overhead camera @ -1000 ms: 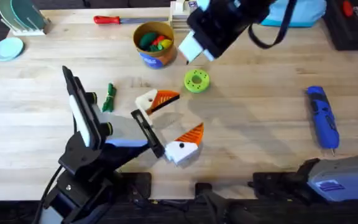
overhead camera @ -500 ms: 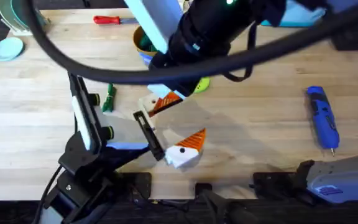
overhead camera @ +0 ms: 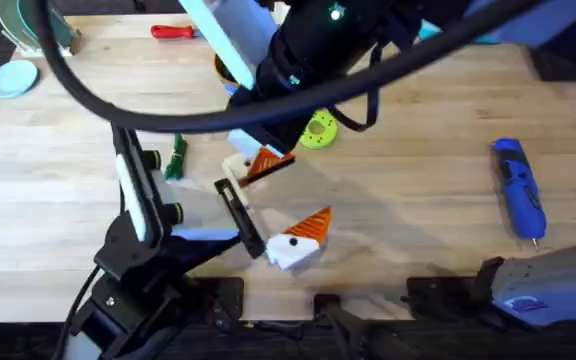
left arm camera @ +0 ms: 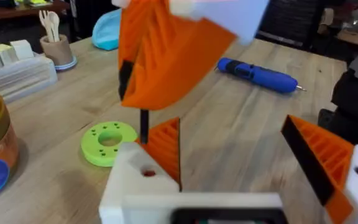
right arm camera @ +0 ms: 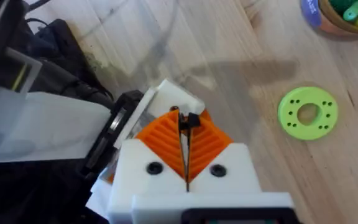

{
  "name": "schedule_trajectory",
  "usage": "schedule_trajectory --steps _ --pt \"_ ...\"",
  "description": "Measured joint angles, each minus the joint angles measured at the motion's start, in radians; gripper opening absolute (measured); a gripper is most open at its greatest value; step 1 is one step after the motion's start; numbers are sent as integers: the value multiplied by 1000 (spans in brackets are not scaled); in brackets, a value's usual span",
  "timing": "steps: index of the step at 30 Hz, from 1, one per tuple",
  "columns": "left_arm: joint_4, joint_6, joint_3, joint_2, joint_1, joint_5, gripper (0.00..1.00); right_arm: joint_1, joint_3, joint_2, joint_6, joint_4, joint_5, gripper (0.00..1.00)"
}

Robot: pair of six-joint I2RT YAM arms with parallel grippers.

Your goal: Pick up the gripper from the table and insert it into the empty holder that is missing its gripper. Then pick up a screw, insert it into the mounting hole, and use the screwdriver to tighten it. Finally, clean up the table by picking up the vegetable and placing it into the bucket.

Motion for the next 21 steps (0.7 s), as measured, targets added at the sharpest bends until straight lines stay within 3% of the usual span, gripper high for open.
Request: schedule_trajectory --steps 21 --pt "-1 -8 0 6 0 2 991 31 0 50 -5 0 8 5"
